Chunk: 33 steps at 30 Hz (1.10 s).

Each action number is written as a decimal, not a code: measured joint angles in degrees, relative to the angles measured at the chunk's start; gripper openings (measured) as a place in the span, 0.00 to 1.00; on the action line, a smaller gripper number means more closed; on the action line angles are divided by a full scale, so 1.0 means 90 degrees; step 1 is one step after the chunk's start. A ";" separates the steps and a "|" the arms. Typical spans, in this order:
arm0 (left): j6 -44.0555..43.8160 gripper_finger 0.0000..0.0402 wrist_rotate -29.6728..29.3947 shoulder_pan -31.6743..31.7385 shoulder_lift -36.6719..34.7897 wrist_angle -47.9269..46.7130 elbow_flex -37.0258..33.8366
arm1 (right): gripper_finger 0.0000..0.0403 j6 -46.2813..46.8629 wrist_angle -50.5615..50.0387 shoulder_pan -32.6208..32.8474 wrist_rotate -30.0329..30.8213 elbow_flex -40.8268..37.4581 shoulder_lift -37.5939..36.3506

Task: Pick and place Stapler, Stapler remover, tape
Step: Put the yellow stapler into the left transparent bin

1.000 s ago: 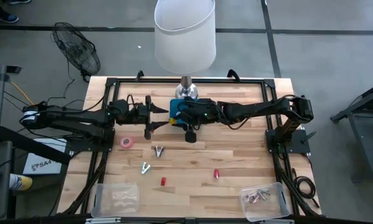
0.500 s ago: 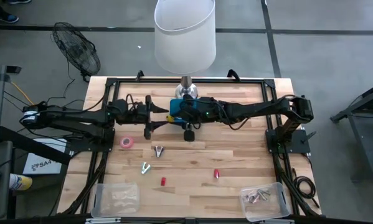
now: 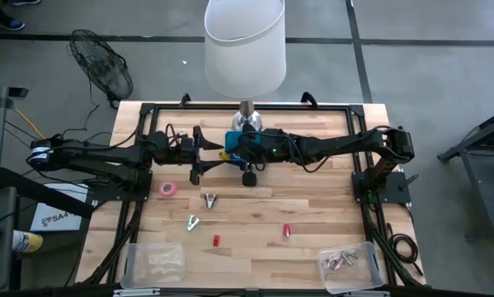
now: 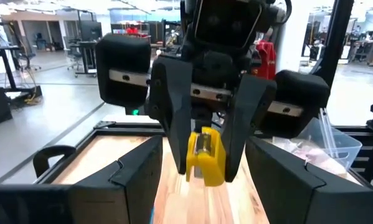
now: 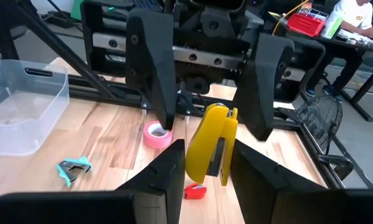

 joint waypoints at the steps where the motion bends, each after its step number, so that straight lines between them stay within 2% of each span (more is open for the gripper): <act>1: -0.0011 0.57 0.0002 0.0000 0.0011 0.0004 0.0000 | 0.28 0.0000 0.0013 0.0000 0.0000 0.0000 0.0000; 8: -0.0141 0.55 0.0002 0.0000 0.0058 0.0015 -0.0002 | 0.28 0.0000 0.0025 0.0000 0.0000 0.0000 0.0000; 21: -0.0143 0.30 0.0036 0.0000 0.0062 0.0027 -0.0002 | 0.28 0.0000 0.0025 0.0000 -0.0005 0.0000 0.0000; 33: -0.0143 0.17 0.0172 0.0000 0.0058 0.0012 -0.0005 | 0.28 0.0002 0.0014 0.0005 -0.0036 -0.0002 -0.0003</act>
